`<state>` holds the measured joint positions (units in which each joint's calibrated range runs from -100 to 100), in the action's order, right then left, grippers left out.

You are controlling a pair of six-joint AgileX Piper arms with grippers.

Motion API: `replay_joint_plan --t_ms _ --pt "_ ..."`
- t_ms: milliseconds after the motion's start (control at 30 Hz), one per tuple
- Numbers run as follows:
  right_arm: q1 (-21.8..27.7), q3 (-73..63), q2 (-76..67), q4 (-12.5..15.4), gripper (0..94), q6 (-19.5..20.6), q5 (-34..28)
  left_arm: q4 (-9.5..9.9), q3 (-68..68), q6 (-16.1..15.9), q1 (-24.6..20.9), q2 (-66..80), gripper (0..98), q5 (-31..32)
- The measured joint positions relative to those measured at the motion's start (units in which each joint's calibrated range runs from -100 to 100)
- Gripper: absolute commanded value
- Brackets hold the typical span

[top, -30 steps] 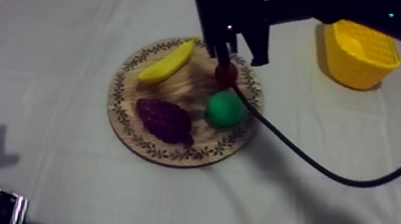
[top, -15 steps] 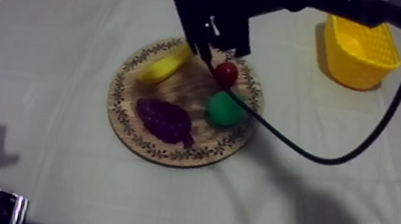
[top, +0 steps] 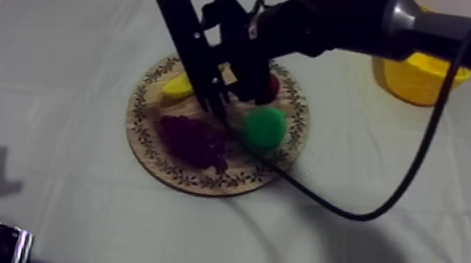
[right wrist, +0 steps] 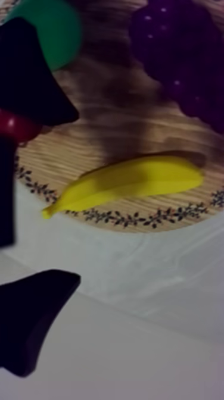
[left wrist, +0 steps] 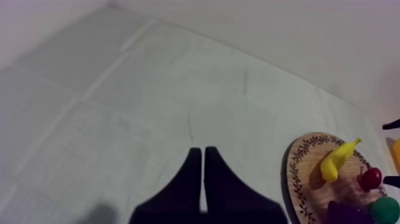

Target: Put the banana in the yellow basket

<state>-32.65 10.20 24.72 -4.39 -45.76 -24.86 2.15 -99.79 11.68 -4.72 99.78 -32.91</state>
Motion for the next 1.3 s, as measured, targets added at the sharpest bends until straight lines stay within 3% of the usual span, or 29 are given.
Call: replay_joint_plan --t_ms 167,700,1300 --pt "-0.7 -5.0 5.0 -1.3 71.9 1.5 -1.4 0.0 0.0 0.0 0.0 0.0 0.1 0.0" --pt "-0.9 -18.6 17.5 -1.2 71.6 1.4 -3.6 0.0 0.0 0.0 0.0 0.0 0.1 0.0" --pt "-0.8 -24.7 24.0 -1.3 61.5 2.0 -4.4 0.0 0.0 0.0 0.0 0.0 0.1 0.0"
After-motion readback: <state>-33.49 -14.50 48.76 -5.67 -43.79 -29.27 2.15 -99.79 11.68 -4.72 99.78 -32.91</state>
